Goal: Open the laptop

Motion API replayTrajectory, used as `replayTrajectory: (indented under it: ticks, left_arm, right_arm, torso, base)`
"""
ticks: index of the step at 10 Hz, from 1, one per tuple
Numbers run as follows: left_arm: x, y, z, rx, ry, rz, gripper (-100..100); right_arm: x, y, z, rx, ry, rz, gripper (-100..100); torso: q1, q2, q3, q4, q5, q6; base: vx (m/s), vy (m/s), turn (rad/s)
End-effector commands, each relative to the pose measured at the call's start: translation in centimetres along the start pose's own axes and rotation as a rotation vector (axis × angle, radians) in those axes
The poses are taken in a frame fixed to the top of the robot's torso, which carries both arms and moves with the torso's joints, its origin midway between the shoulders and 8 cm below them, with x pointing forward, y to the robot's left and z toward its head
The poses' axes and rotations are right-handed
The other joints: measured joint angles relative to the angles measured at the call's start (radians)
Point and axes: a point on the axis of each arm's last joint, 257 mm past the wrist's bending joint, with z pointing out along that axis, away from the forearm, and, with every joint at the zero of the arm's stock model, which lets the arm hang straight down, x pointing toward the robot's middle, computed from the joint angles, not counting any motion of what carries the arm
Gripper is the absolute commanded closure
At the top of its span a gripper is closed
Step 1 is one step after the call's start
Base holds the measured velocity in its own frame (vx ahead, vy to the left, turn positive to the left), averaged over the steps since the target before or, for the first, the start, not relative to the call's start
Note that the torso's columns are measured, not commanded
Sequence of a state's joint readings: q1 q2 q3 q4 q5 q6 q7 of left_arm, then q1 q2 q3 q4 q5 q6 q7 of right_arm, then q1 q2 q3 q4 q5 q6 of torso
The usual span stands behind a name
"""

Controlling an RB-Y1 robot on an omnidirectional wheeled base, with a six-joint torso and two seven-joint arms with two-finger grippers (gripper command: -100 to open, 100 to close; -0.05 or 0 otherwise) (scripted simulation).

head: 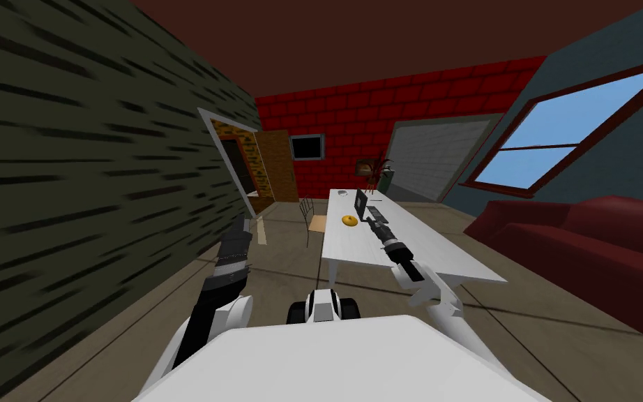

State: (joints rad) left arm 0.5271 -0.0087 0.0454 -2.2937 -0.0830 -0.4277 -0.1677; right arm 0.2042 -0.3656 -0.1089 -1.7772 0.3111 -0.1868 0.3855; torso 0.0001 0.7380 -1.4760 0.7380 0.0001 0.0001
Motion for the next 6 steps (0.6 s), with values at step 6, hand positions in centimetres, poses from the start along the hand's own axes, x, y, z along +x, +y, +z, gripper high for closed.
replayTrajectory:
  ticks: [6]
  left_arm:
    - [0.0,0.0,0.0,0.0,0.0,0.0,0]
  right_arm:
    - [-0.1,-8.6,3.4,0.147,0.105,-0.405,-100]
  torso:
    - [0.0,0.0,0.0,0.0,0.0,0.001]
  base:
    - [-0.012,0.001,0.148]
